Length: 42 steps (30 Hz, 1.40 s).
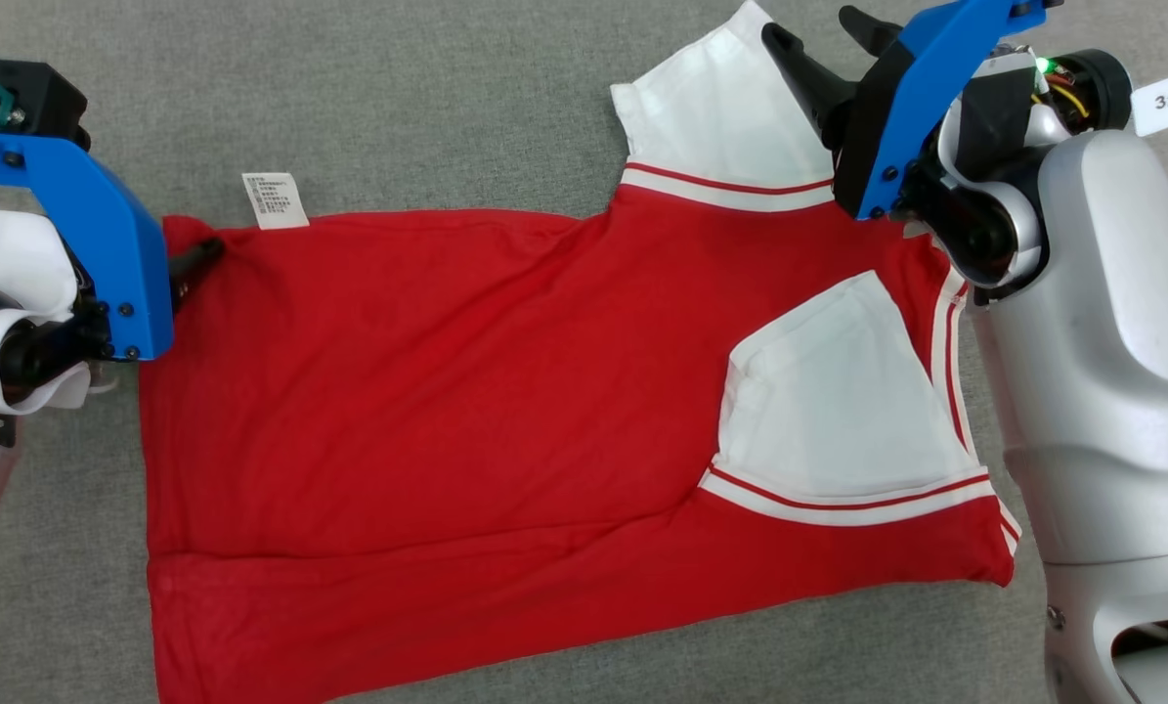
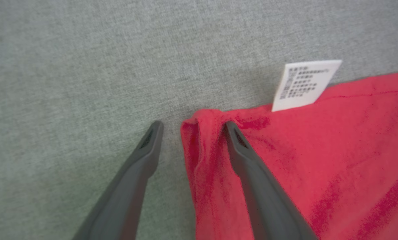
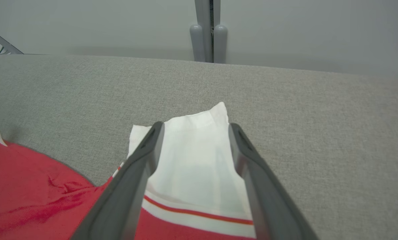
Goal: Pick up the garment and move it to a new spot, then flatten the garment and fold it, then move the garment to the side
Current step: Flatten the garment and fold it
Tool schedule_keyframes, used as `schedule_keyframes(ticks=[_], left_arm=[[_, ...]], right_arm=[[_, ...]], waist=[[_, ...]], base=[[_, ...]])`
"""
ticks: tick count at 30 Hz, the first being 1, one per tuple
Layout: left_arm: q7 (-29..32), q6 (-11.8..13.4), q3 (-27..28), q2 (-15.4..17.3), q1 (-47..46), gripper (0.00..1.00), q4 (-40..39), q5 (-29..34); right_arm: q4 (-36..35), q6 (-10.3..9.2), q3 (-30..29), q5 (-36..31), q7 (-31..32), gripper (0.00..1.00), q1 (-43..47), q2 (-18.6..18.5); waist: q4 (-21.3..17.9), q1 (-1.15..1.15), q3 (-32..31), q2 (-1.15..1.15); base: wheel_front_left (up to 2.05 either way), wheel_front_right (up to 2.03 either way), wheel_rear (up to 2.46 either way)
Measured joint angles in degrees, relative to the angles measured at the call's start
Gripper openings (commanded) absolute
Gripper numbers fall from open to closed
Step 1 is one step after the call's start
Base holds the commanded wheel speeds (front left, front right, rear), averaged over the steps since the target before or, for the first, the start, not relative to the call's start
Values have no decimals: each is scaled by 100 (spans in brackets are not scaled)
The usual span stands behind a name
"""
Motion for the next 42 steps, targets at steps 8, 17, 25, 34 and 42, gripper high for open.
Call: schedule_keyframes(ticks=[8,17,25,34,42], left_arm=[[-357,8,-55,-109,-75,0,-138,192],[-922,-168,-199,-631,-66,0,-456,234],[-1614,-372,-133,-1014,-24,0,-264,153],[-3026,-264,426,-1323,656,0,212,-86],[-3985,-331,690,-1513,1400,0,449,-280]], right_arm=[[791,0,-118,-159,-198,100,-428,-336],[1973,0,-459,-859,40,100,-1028,-679],[2370,2,-422,-998,-70,0,-1237,-794],[2402,1,-533,-911,-795,0,-1014,-923],[2093,1,-292,-175,-1083,0,-458,-1070]], waist=[[207,-1,158,0],[880,-1,360,0],[1232,-1,528,0],[1095,-1,186,0],[994,-2,-440,0]], base=[[0,0,0],[0,0,0],[0,0,0],[0,0,0],[0,0,0]])
